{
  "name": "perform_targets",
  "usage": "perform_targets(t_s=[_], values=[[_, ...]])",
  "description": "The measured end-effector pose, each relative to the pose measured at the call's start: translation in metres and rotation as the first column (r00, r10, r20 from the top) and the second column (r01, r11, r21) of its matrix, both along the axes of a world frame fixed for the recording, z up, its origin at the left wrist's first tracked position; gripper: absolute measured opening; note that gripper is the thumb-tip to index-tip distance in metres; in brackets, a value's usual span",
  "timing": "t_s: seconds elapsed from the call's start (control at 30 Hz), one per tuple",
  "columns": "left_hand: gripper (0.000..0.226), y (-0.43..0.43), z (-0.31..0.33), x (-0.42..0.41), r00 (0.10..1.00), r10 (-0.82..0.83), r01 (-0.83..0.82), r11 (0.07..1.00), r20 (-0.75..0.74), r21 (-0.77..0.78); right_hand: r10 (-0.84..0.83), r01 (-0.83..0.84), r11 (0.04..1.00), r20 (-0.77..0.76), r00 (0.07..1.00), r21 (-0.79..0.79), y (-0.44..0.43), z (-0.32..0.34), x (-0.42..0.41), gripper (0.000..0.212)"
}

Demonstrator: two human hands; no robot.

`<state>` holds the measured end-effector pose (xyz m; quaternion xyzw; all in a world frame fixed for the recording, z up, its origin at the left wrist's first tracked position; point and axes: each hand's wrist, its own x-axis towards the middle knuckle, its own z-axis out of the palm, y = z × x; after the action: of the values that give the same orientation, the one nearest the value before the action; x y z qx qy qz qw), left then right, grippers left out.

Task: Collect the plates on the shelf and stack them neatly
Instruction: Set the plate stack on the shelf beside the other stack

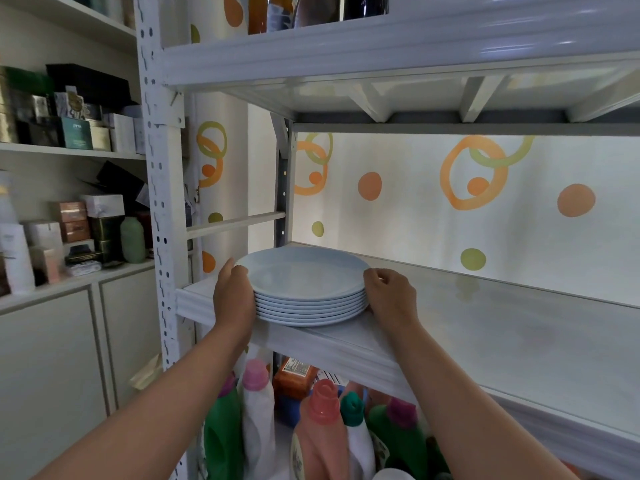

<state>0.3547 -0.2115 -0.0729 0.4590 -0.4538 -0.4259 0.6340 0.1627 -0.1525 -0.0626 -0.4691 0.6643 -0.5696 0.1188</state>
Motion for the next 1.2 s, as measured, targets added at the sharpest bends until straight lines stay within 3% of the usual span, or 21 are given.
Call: perform_targets(t_s=[0.17, 0.33, 0.53, 0.63, 0.8, 1.2], values=[[0.047, -0.009, 0.000, 0.002, 0.998, -0.016, 0.015, 1.000, 0.058, 0.021, -0.028, 0.027, 0.999, -0.061, 0.998, -0.020, 0.002, 0.001, 0.000, 0.040], [0.029, -0.017, 0.004, -0.007, 0.993, -0.047, 0.041, 0.997, 0.106, 0.061, -0.048, 0.049, 0.999, 0.033, 0.998, -0.014, -0.003, -0.001, -0.005, 0.033], [0.045, -0.039, 0.009, -0.034, 0.982, -0.153, 0.137, 0.981, 0.114, 0.136, -0.039, 0.039, 0.999, 0.239, 0.970, 0.005, -0.011, 0.001, -0.012, 0.024], [0.047, -0.045, 0.010, -0.055, 0.977, -0.199, 0.186, 0.972, 0.081, 0.146, -0.120, 0.124, 0.992, 0.328, 0.937, 0.009, -0.009, 0.004, -0.016, 0.043], [0.036, -0.052, 0.009, -0.088, 0.972, -0.236, 0.232, 0.962, 0.006, 0.141, -0.284, 0.299, 0.954, 0.356, 0.890, 0.014, -0.013, 0.003, -0.028, 0.046], [0.067, -0.058, 0.003, -0.096, 0.980, -0.195, 0.192, 0.979, 0.041, 0.071, -0.330, 0.338, 0.940, 0.337, 0.882, 0.038, -0.002, 0.007, -0.036, 0.041]])
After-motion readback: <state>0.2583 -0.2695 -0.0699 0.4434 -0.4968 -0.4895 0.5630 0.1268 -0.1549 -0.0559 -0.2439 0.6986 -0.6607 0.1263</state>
